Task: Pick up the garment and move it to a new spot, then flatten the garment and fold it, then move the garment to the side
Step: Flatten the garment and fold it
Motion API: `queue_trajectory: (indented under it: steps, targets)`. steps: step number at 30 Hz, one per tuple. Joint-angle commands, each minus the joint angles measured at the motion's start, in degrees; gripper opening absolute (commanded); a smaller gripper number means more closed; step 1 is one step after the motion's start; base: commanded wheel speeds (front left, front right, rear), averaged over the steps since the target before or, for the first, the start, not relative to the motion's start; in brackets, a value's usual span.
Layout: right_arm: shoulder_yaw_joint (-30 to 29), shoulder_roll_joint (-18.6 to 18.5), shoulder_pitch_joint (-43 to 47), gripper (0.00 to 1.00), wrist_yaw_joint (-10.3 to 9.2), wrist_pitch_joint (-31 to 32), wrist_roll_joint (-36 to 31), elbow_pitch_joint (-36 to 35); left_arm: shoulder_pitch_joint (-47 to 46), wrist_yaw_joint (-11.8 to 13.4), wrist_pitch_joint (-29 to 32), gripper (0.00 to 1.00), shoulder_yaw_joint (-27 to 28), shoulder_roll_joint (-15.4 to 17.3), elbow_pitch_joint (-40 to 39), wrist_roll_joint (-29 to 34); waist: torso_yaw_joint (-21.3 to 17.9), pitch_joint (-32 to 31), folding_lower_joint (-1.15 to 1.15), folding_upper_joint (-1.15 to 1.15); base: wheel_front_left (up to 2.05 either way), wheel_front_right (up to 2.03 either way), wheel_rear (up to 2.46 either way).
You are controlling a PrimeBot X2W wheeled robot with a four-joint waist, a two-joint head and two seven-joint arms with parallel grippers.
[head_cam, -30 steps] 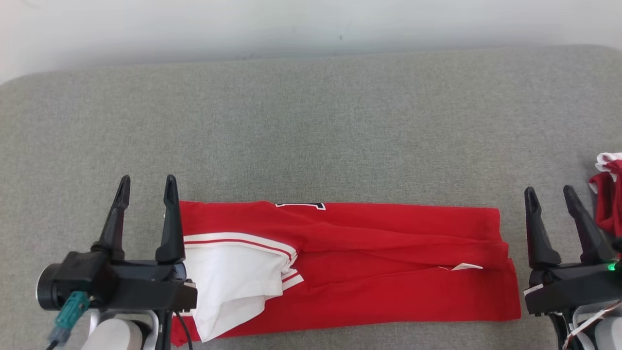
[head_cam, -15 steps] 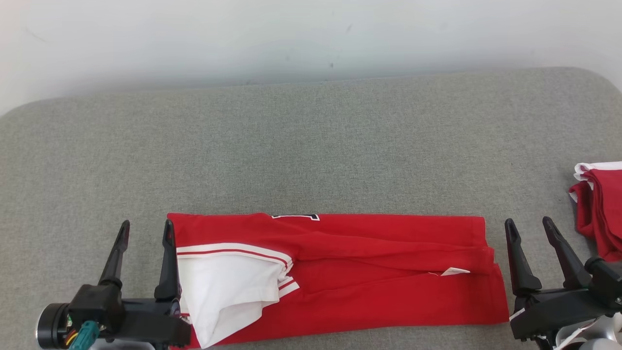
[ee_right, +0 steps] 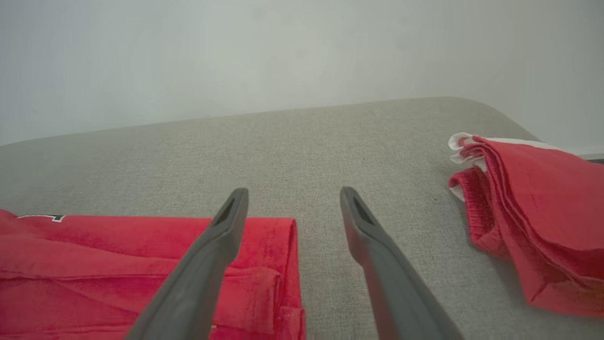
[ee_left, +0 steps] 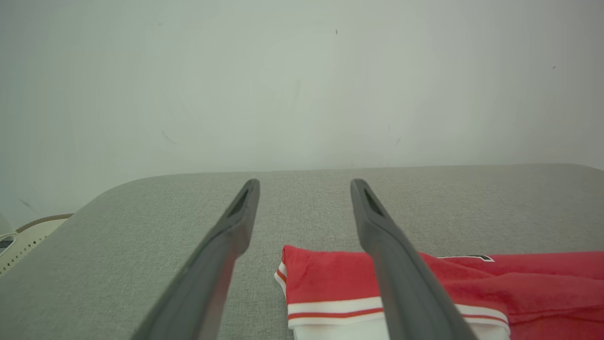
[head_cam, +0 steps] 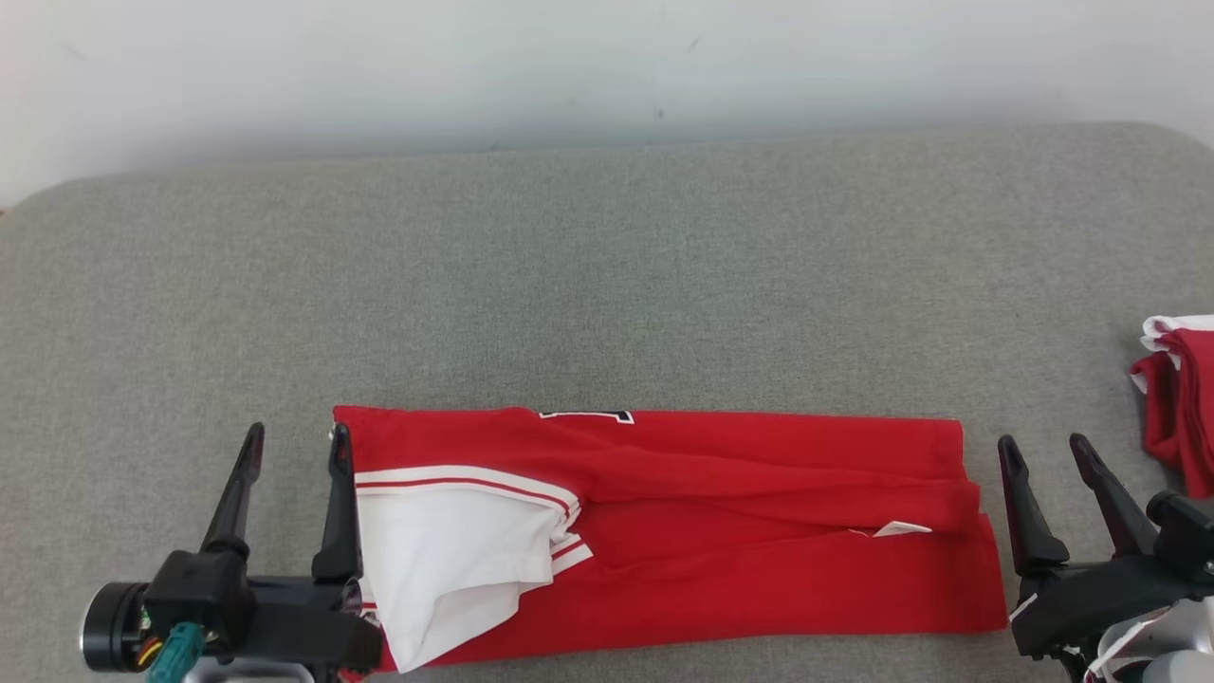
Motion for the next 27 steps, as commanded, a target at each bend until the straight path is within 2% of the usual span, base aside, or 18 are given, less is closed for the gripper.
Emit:
queue_trajectory:
  steps: [1, 9, 20, 21, 23, 24, 27]
  targets:
    - [0.3, -0.6, -1.0, 1.00, -0.01, 0.0, 0.8, 2.1, -0.7, -0.2, -0.5, 1.00, -0.2, -0.2, -0.1, 0.8, 0.5, 1.0, 0.00, 0.00, 0.00, 0.00, 0.00]
    - [4.9, -0.7, -4.0, 1.00, -0.01, -2.4, 4.1, 12.6, -1.8, -0.8, -0.5, 1.00, -0.4, -1.2, 0.7, 1.1, 1.5, 3.5, 0.00, 0.00, 0.00, 0.00, 0.00]
    - [9.4, 1.2, -4.7, 1.00, -0.01, -6.1, 7.3, 22.3, -2.3, -0.8, -0.5, 1.00, 0.5, -0.9, 0.5, 1.3, 1.4, 4.3, 0.00, 0.00, 0.00, 0.00, 0.00]
    - [9.9, 1.5, -4.6, 0.86, -0.01, -6.5, 7.6, 22.8, -2.3, -0.8, -0.5, 1.00, 0.6, -0.9, 0.5, 1.3, 1.3, 4.4, 0.00, 0.00, 0.00, 0.00, 0.00]
    - [10.9, 2.1, -4.8, 0.03, 0.01, -7.3, 8.3, 23.5, -2.2, -0.7, -0.5, 1.00, 0.7, -0.8, 0.4, 1.5, 1.0, 4.4, 0.00, 0.00, 0.00, 0.00, 0.00]
    - [11.2, 2.3, -4.9, 0.00, 0.01, -7.7, 9.0, 23.7, -2.2, -0.6, -0.5, 1.00, 0.8, -0.8, 0.4, 1.4, 0.9, 4.4, 0.00, 0.00, 0.00, 0.00, 0.00]
    - [11.3, 2.3, -5.6, 0.00, -0.04, -8.9, 10.4, 24.3, -2.3, -0.6, -0.5, 1.00, 0.9, -0.6, 0.4, 1.4, 0.6, 4.5, 0.00, 0.00, 0.00, 0.00, 0.00]
